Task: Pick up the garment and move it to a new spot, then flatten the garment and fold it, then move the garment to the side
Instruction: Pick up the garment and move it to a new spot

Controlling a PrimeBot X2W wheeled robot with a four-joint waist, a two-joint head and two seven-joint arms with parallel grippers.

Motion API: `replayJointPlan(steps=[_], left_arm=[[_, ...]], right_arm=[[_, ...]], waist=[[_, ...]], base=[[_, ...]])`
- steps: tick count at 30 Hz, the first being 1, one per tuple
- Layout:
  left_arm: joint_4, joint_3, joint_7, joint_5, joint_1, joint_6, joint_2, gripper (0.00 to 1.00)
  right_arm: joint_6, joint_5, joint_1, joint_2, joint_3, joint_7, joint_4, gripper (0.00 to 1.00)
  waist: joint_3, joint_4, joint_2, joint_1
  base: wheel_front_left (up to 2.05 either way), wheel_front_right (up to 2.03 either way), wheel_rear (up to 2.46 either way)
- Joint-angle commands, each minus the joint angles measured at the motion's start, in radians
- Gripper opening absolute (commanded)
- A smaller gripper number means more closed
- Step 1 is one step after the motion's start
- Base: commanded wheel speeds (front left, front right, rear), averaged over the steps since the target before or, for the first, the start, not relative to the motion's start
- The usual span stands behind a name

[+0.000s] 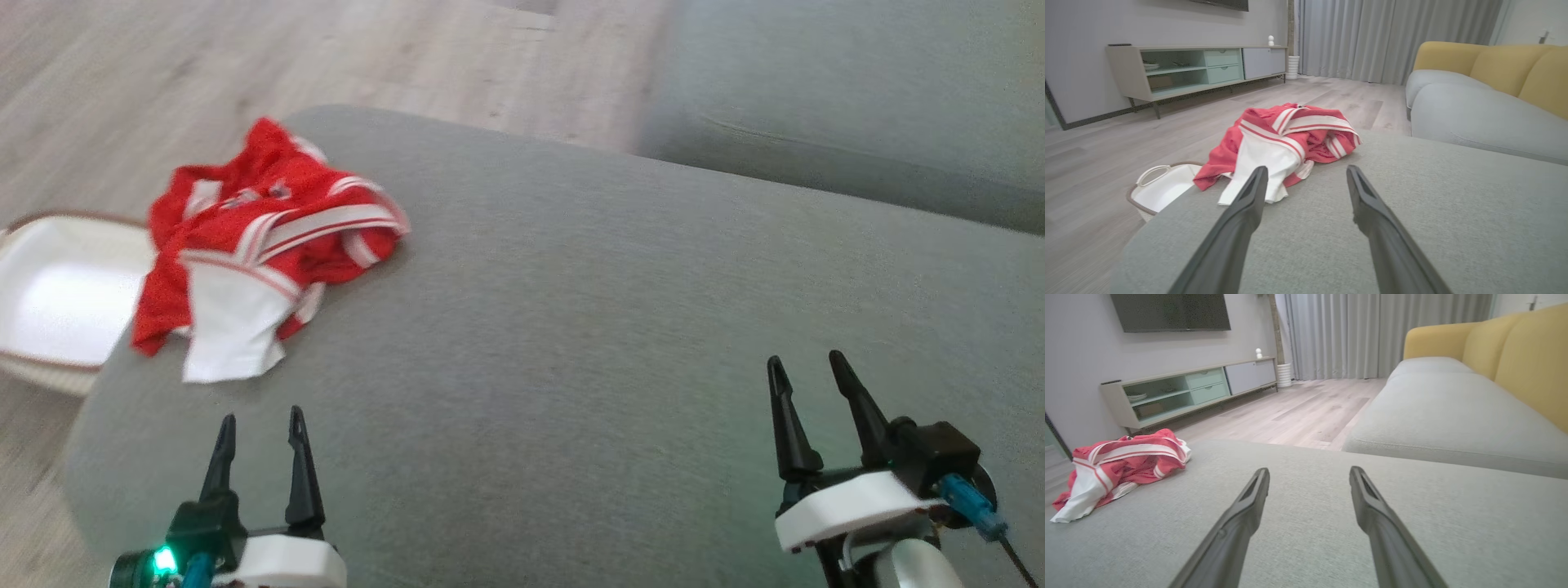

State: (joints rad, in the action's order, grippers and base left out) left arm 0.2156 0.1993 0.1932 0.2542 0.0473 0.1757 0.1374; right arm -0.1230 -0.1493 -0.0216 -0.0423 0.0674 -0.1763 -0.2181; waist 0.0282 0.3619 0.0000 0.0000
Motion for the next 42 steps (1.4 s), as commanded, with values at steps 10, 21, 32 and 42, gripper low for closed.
replayJointPlan(steps=[10,21,32,42], left_arm=[[-0.076,-0.026,-0.016,0.01,-0.012,0.008,0.018,1.0],[-0.185,-0.022,-0.144,0.065,-0.102,-0.035,0.039,1.0],[-0.159,-0.193,-0.487,0.241,-0.458,-0.089,0.218,1.0],[-0.004,-0.3,-0.81,0.352,-0.563,-0.055,0.387,1.0]], right_arm=[[-0.008,-0.011,0.046,-0.008,0.039,-0.017,0.019,1.0],[-0.008,-0.005,0.049,-0.008,0.027,-0.019,0.022,1.0],[-0.008,0.036,0.089,-0.008,0.028,0.004,0.091,1.0],[-0.008,0.083,0.159,-0.008,0.0,0.033,0.188,1.0]], waist=[[-0.015,0.155,0.0,0.0],[-0.044,0.138,0.0,0.0],[-0.2,-0.055,0.0,0.0],[-0.442,-0.261,0.0,0.0]], base=[[0.0,0.0,0.0],[0.0,0.0,0.0],[0.0,0.0,0.0],[0.0,0.0,0.0]])
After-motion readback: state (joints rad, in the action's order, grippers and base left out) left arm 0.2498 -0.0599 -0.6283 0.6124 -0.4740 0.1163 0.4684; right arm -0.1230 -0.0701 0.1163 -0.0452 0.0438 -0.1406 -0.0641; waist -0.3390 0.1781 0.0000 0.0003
